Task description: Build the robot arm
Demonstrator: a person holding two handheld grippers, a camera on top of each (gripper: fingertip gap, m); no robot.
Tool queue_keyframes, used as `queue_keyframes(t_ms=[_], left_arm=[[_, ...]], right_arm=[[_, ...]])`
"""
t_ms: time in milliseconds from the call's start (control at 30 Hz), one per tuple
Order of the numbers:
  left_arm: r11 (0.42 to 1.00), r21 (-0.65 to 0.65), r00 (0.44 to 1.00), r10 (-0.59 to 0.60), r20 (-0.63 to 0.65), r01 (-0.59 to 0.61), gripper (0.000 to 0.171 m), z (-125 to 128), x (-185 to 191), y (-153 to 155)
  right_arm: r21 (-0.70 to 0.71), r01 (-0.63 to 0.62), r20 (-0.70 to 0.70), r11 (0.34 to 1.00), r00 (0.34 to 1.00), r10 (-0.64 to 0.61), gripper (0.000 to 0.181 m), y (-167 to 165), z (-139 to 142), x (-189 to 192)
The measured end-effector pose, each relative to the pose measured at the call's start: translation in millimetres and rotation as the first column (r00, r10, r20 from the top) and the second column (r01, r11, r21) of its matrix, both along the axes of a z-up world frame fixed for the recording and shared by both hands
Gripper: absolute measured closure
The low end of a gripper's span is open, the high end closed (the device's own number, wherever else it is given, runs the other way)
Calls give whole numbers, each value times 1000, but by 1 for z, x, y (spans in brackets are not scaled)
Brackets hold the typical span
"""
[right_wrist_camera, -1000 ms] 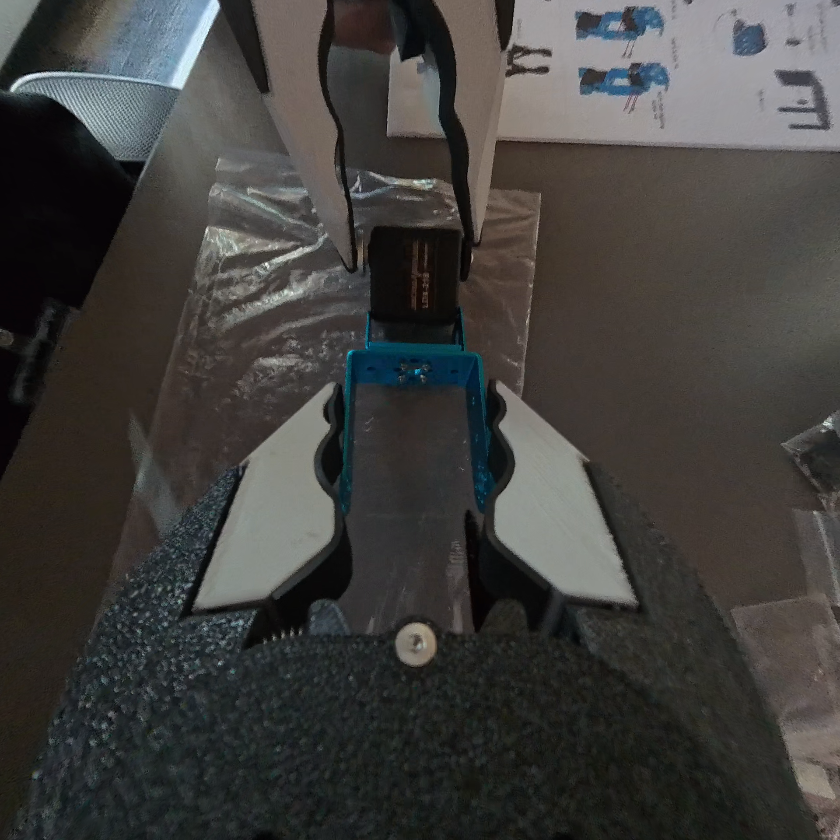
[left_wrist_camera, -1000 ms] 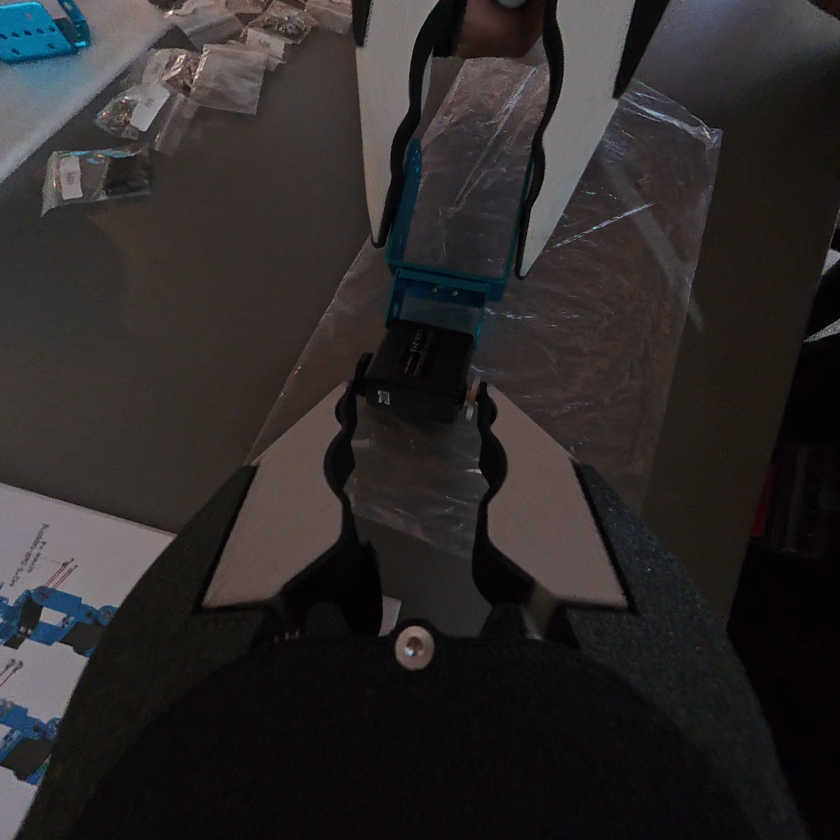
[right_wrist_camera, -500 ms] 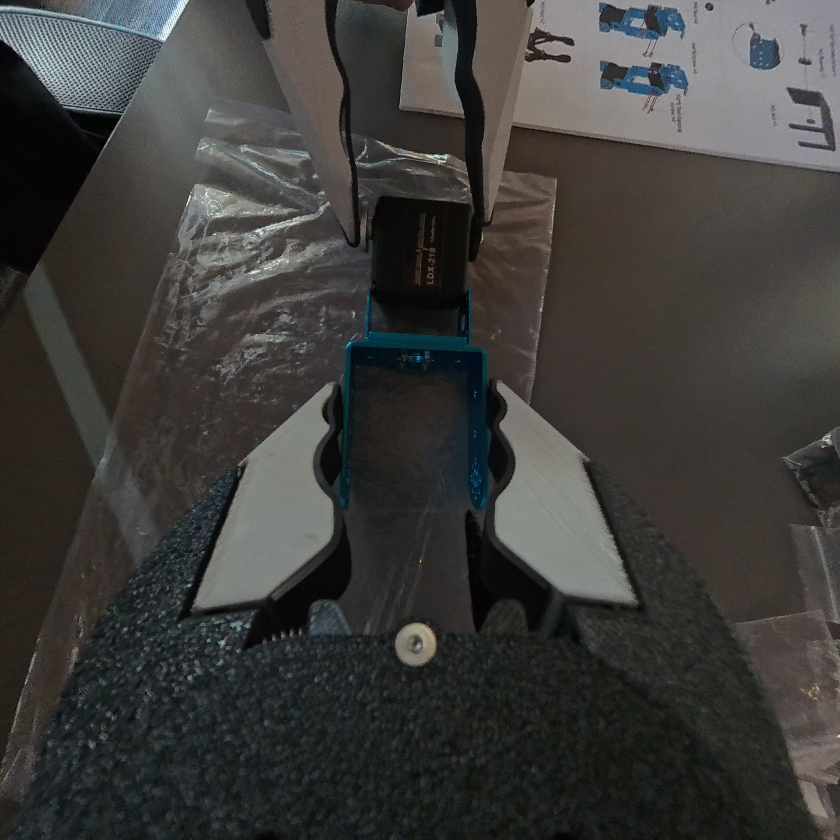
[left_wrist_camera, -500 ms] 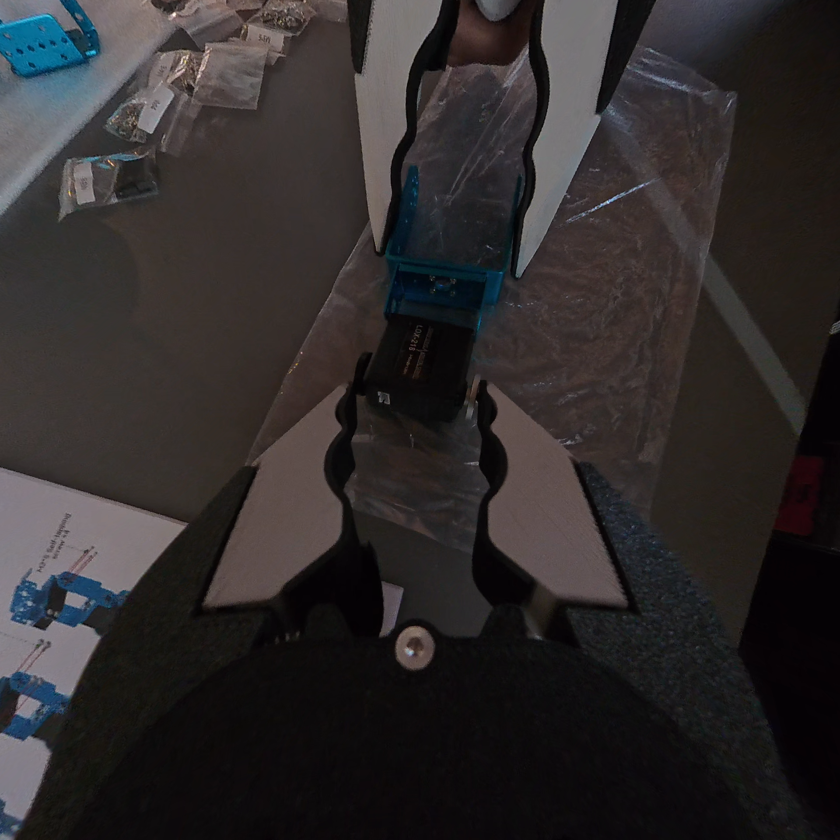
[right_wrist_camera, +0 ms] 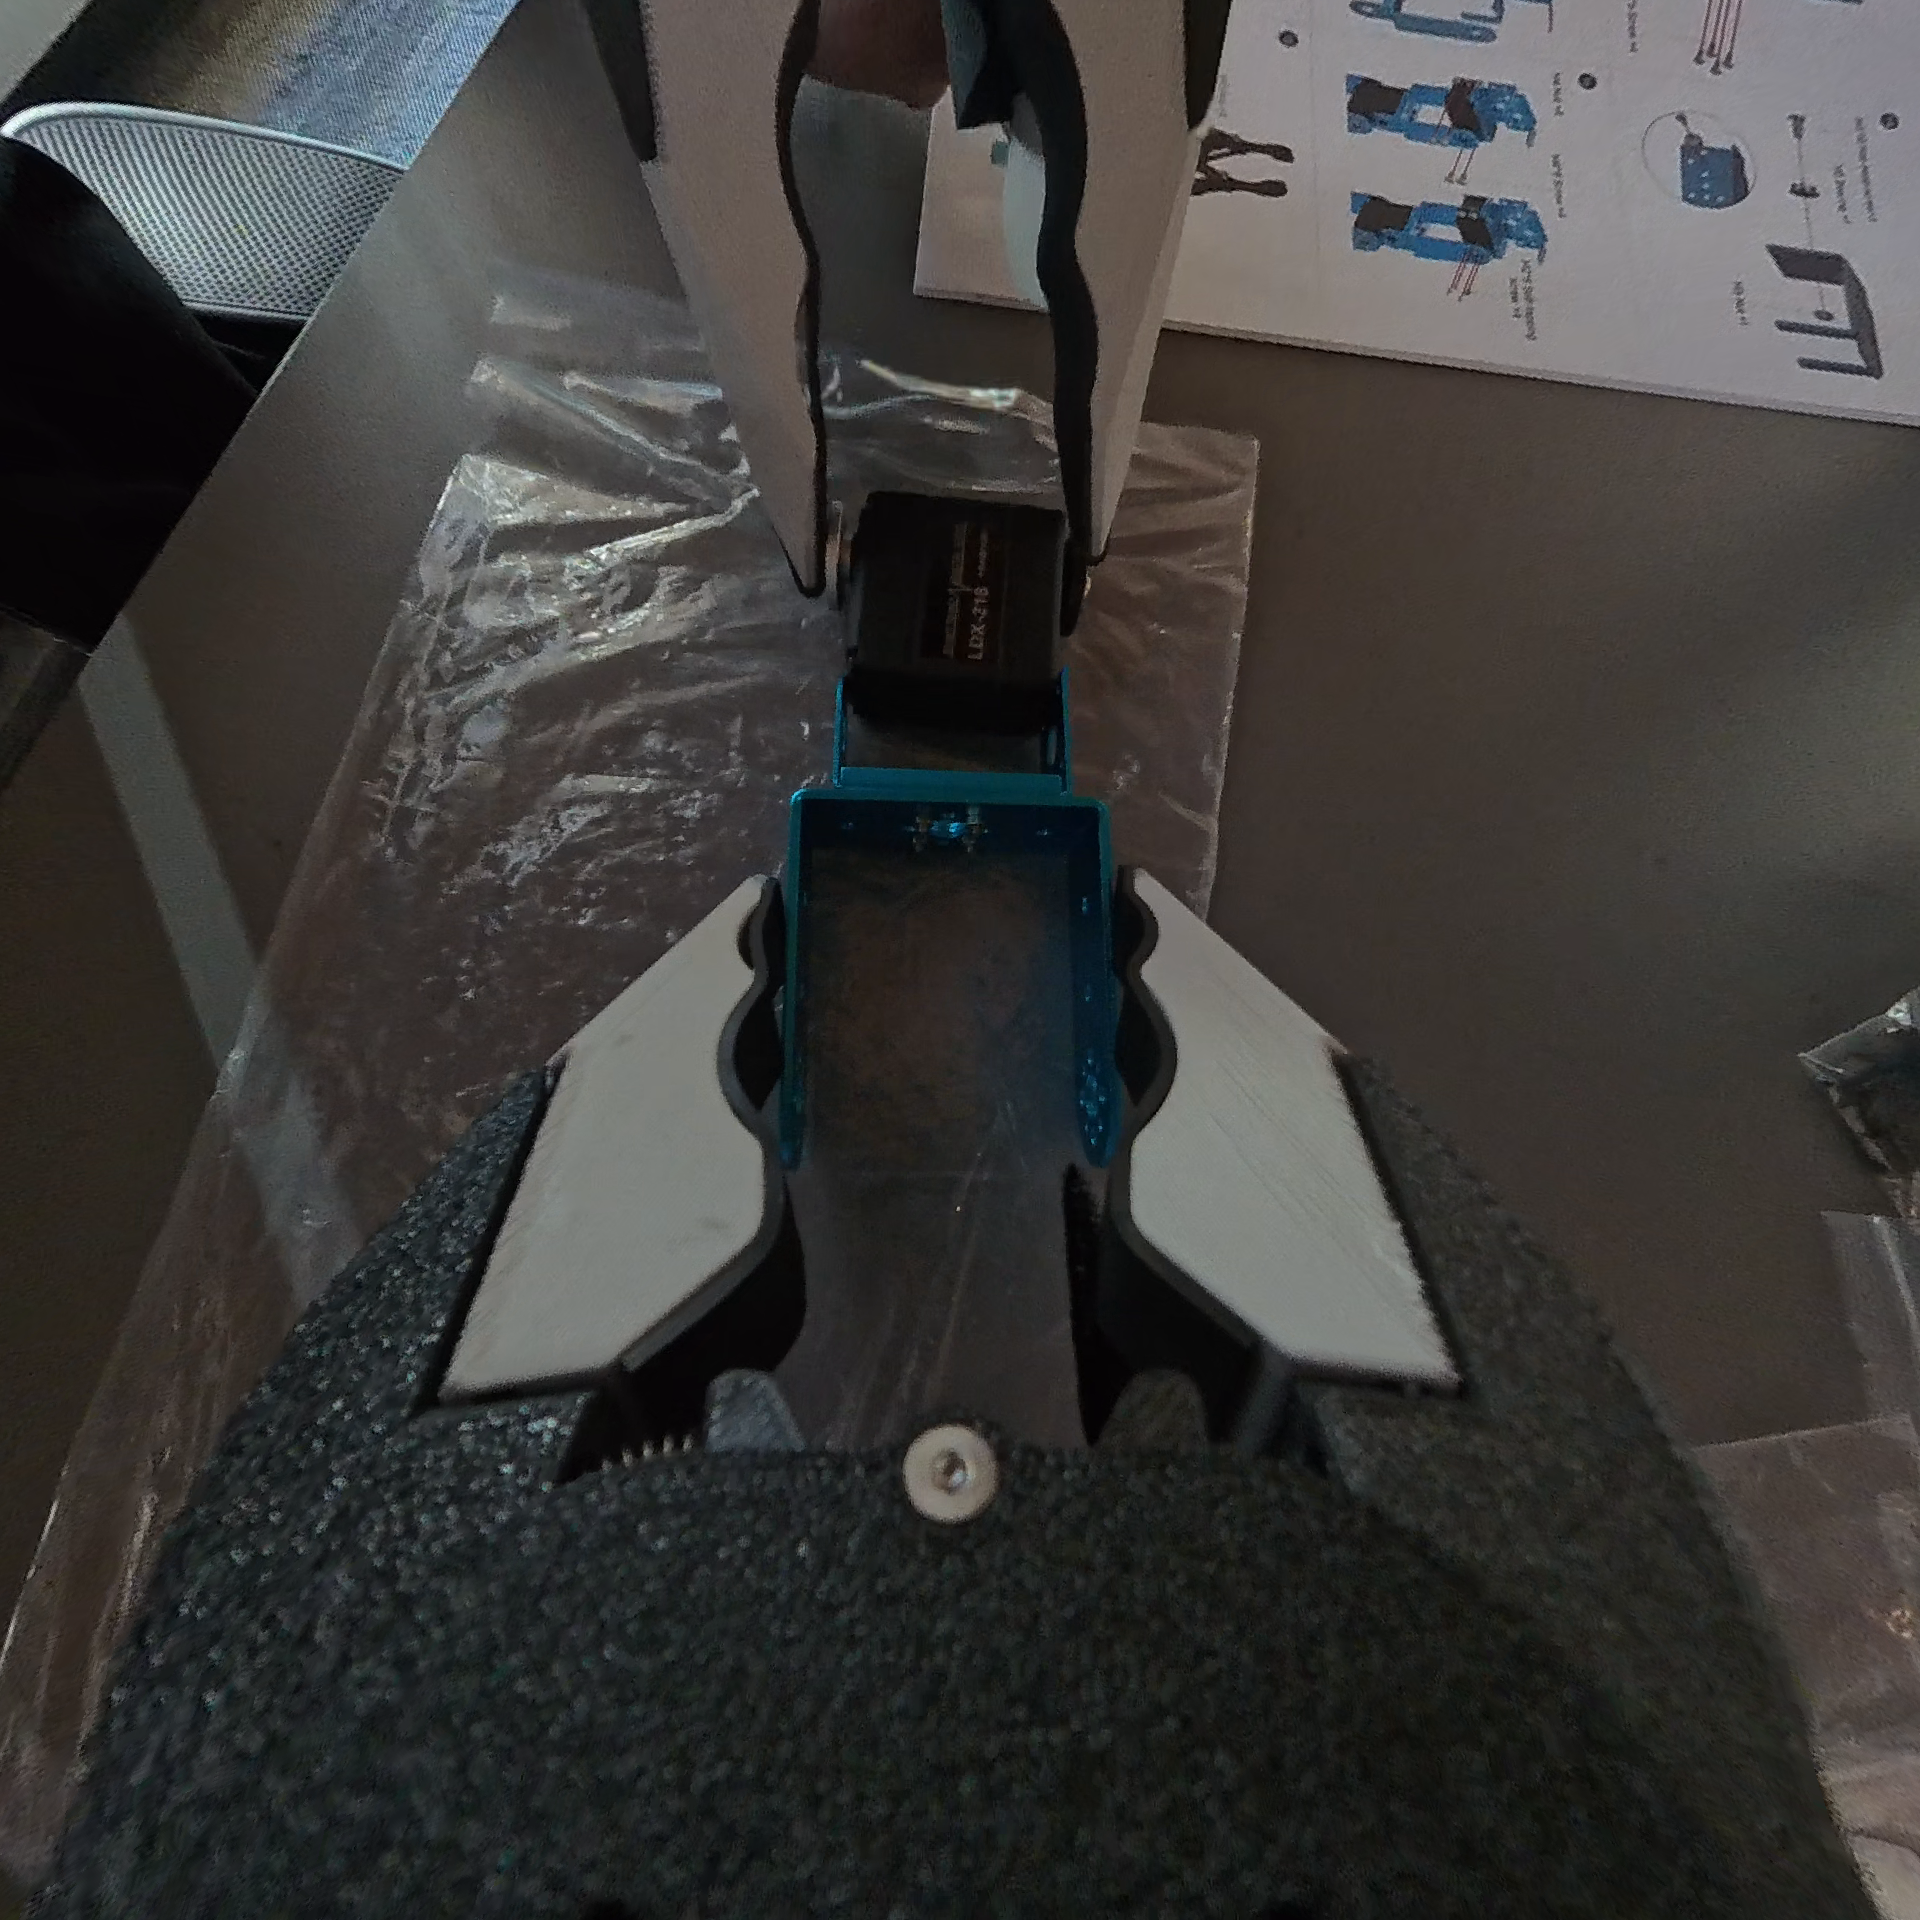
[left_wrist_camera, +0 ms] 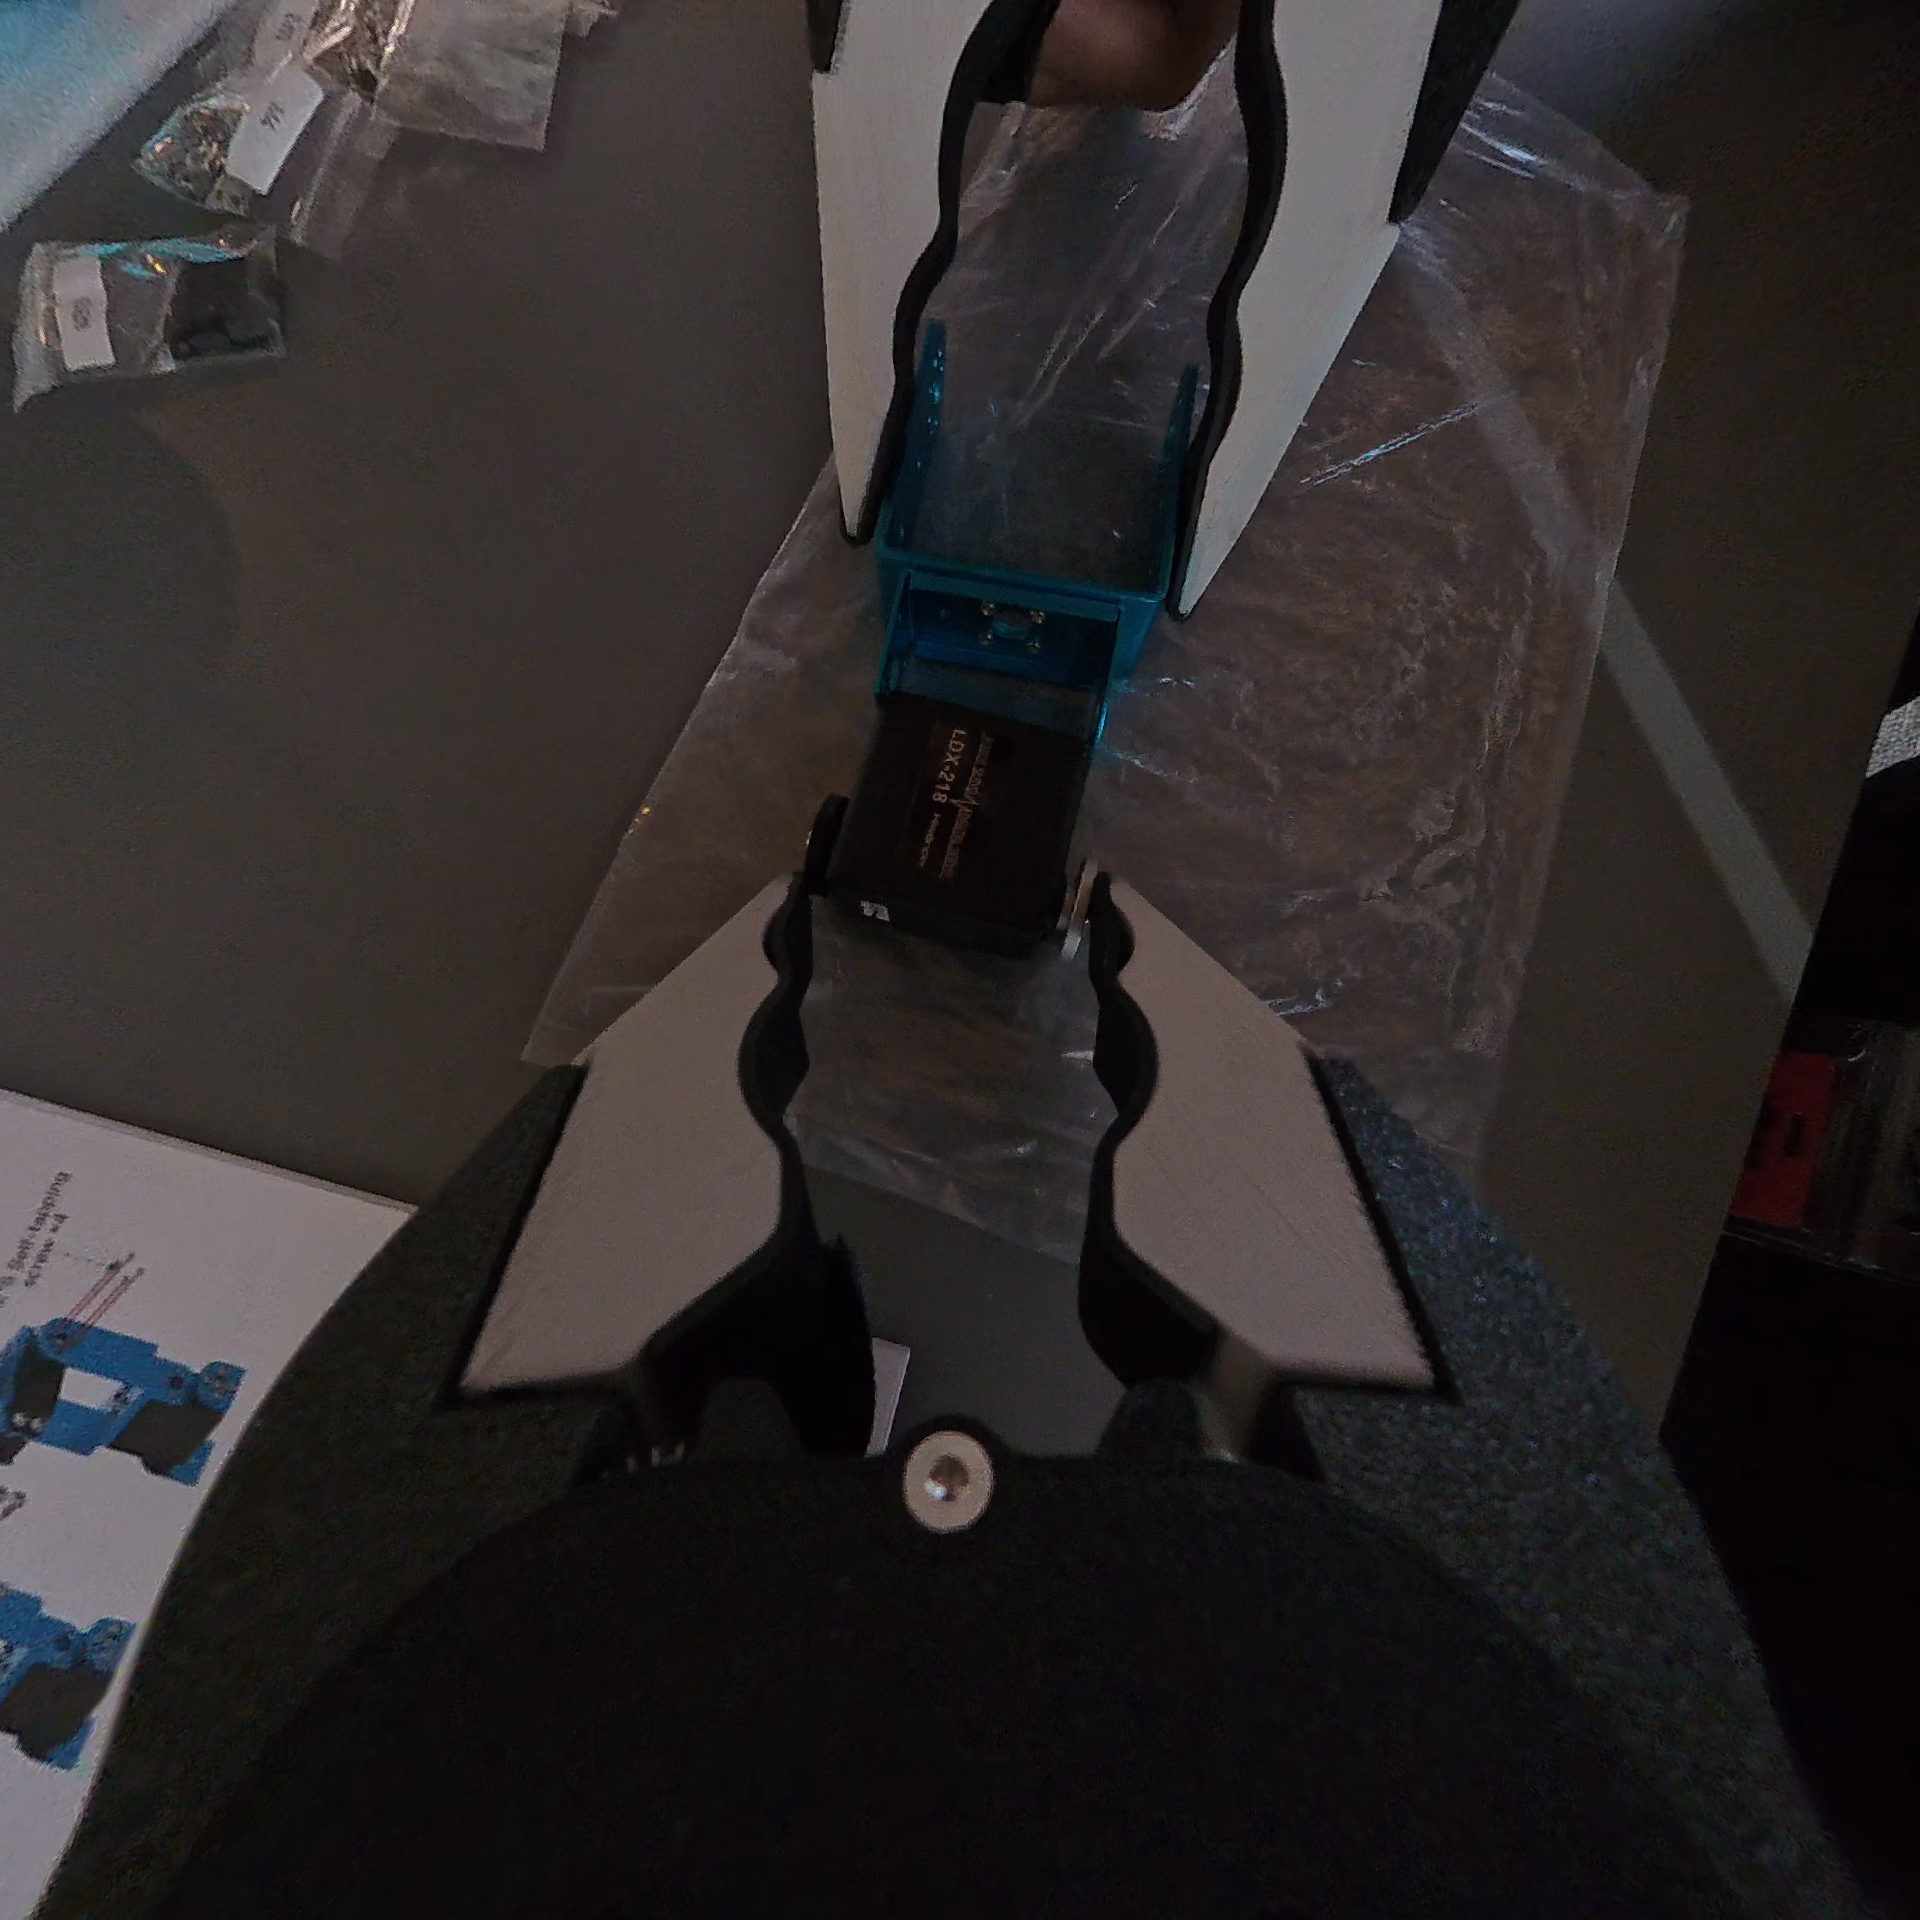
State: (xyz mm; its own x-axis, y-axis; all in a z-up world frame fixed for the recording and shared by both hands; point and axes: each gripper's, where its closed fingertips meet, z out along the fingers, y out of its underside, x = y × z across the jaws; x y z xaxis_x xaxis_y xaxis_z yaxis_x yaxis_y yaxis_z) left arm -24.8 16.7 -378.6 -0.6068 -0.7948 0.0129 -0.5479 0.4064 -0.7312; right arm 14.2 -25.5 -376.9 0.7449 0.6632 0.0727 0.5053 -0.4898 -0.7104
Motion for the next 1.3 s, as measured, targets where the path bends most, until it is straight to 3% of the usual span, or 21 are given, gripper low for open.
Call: queue_keyframes(t_ms=[200,433,633,700,900,1000,1033,1100,1300], left_arm=[[995,-91,998,41,52,-37,119,17,7,-8],[996,-80,999,32,-14,-33,119,0,0,-11],[1000,11,999,23,31,-23,117,0,-1,-9],[999,29,998,21,56,-23,105,2,1,-5],[997,6,996,-83,22,83,100,1,1,-15],[991,10,991,-131,-20,131,105,-8,1,-16],[989,6,989,-145,-20,145,113,-7,1,-16],[983,41,984,-180,1,180,115,-6,-1,-16],[928,332,929,-264,260,170,115,5,2,-10]], right_arm=[[19,23,-139,1000,990,-20,119,0,25,0],[-39,29,48,999,999,-27,117,-8,-2,10],[-30,39,40,999,998,-38,114,-7,2,7],[-22,52,40,998,998,-51,108,-7,7,7],[-46,88,66,995,994,-84,96,-3,-2,6],[-63,85,59,994,995,-82,101,-2,-7,5],[-52,75,61,996,996,-72,115,-2,-6,5],[-27,60,91,998,994,-57,117,-2,-5,5],[97,42,247,994,967,-65,117,-3,2,7]])
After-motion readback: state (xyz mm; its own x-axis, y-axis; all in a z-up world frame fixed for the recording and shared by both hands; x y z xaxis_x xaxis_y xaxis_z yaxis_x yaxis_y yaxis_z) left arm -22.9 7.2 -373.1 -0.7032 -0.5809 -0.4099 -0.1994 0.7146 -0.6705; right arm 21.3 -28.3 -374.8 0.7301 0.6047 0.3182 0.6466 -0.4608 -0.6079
